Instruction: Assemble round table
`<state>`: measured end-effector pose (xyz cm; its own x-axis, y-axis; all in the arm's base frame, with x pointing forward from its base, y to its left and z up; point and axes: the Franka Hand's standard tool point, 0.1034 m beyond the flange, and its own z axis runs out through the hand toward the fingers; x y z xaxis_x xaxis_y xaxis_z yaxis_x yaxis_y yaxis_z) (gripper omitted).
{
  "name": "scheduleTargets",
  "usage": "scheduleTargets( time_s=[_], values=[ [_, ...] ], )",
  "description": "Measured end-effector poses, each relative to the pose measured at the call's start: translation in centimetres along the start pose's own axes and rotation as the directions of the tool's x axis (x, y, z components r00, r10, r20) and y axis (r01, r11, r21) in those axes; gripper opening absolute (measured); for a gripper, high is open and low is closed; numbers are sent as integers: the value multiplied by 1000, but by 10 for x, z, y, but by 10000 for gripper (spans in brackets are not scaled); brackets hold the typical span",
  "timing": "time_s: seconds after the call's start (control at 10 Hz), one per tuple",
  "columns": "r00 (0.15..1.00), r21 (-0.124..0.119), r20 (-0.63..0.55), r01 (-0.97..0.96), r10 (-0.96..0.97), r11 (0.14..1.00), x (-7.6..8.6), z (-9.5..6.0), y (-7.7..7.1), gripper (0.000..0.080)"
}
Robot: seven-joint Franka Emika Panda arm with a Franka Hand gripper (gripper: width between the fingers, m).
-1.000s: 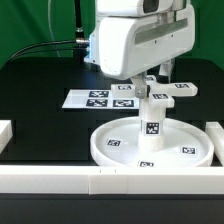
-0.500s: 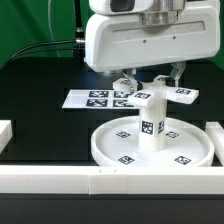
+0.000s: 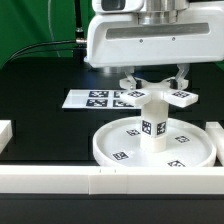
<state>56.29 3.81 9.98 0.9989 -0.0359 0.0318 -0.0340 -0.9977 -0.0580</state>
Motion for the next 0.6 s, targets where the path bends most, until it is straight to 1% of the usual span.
scheduleTargets(
  time_s=[0.1,0.2,0.3,0.5,0.6],
  values=[
    [1000,0,0,0,0,1000,0,0,0,595],
    [1000,6,13,-2,2,1000,-1,-8,-1,633],
    [1000,13,14,-2,2,1000,-1,-20,-3,633],
    [1000,10,11,-2,2,1000,-1,-15,-2,645],
    [1000,10,10,-2,2,1000,-1,-16,-2,649]
  ],
)
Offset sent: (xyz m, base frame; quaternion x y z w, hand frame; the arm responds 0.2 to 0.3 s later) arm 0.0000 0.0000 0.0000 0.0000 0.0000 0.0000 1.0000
